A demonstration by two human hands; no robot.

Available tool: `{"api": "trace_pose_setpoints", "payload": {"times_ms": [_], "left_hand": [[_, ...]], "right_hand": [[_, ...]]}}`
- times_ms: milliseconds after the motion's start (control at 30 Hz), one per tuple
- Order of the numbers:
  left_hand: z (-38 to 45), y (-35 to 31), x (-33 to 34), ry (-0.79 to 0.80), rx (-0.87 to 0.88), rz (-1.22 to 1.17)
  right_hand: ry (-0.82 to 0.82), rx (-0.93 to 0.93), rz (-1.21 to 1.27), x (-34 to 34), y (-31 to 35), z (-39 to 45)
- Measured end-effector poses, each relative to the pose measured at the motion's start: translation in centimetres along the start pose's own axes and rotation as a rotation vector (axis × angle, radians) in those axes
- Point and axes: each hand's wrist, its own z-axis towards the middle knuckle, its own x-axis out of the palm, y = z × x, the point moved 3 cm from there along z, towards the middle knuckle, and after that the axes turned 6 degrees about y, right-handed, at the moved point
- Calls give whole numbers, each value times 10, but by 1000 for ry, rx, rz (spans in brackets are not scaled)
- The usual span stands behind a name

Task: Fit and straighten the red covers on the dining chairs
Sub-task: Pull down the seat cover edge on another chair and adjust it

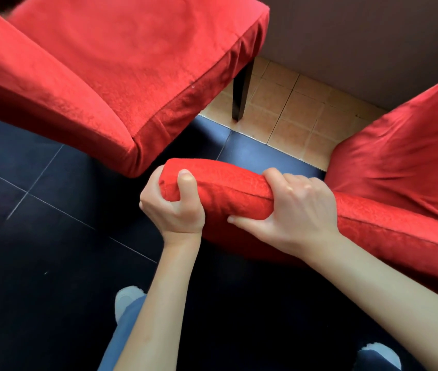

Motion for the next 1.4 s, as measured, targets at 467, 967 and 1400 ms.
{"api": "trace_pose_setpoints", "payload": {"times_ms": [467,967,1400], "left_hand": [[36,-169,-26,119,232,35],[2,-287,-26,272,433,10],[-2,-337,-39,383,502,10]], "right_hand": [[-260,59,111,-118,11,-28],[-488,105,202,-192,-24,-94],[-672,218,234,-223,-13,-131]]}}
